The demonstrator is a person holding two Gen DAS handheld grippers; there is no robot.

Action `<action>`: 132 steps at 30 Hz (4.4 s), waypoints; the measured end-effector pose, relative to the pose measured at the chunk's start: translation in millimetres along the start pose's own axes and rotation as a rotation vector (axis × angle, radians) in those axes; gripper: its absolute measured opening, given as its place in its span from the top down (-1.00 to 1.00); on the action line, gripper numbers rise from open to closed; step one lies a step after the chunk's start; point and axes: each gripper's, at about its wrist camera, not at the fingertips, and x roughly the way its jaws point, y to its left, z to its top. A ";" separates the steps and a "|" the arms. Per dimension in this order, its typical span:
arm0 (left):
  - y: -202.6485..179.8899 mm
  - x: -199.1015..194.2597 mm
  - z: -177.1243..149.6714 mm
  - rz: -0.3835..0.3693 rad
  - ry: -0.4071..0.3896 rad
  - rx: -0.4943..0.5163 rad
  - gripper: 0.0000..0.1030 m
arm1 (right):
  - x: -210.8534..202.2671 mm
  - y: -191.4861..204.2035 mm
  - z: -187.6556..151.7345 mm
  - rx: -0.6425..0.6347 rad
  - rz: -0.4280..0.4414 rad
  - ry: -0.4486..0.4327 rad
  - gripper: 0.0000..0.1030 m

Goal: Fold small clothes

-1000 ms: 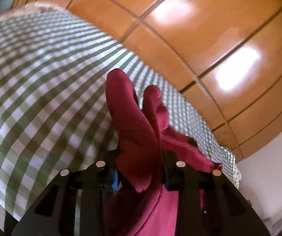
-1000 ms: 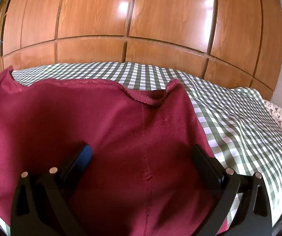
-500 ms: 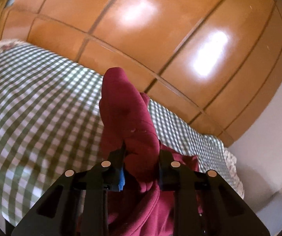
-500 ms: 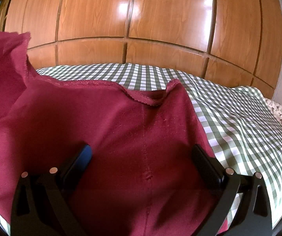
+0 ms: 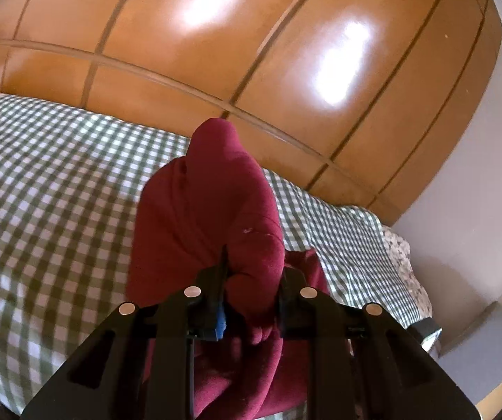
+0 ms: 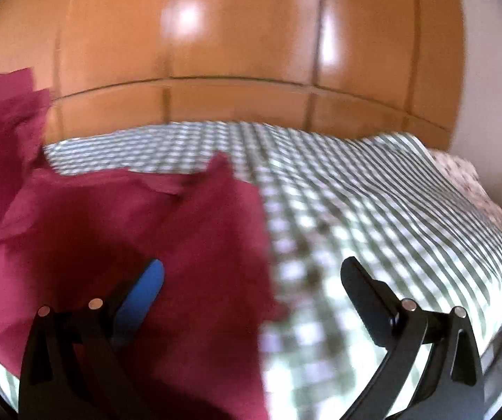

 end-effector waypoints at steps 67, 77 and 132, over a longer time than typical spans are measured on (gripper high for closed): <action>8.4 36.8 -54.7 0.128 0.113 0.076 -0.32 | 14.6 -30.3 -12.3 0.178 0.158 0.047 -0.97; -12.1 68.8 -79.1 0.089 0.189 0.216 -0.43 | 1.1 -28.3 15.2 0.208 0.198 0.003 -0.97; -13.6 61.9 -102.0 0.133 0.126 0.276 -0.83 | -45.7 2.9 88.8 0.111 0.405 -0.023 0.18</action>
